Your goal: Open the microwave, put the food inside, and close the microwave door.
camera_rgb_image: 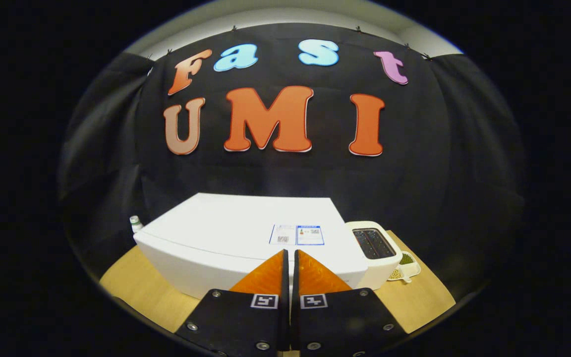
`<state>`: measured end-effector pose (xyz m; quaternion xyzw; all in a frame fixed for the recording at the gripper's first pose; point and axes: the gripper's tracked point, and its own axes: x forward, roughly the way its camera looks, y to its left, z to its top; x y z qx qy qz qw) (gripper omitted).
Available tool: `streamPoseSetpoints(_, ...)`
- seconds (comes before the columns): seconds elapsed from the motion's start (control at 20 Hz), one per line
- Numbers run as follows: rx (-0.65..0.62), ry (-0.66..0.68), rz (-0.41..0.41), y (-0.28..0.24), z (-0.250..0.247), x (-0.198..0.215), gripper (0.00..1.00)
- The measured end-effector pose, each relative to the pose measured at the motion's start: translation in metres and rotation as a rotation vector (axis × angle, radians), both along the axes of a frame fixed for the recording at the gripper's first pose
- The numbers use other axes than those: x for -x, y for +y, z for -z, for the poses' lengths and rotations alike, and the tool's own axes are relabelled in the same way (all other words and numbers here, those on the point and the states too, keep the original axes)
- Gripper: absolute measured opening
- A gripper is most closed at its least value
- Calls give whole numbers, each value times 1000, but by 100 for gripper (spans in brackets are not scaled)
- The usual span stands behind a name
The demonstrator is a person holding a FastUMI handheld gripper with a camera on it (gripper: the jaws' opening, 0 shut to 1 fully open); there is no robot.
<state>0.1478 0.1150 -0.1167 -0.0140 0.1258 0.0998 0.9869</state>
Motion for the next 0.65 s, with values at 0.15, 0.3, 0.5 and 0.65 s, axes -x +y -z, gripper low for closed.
streamPoseSetpoints(0.15, -15, -47, 31, -31, -47, -4, 19)
streamPoseSetpoints(0.3, -13, -90, 44, -57, -80, -4, 54)
streamPoseSetpoints(0.5, -57, -115, 61, -82, -112, 1, 98)
streamPoseSetpoints(0.65, -76, -137, 68, -94, -128, 3, 98)
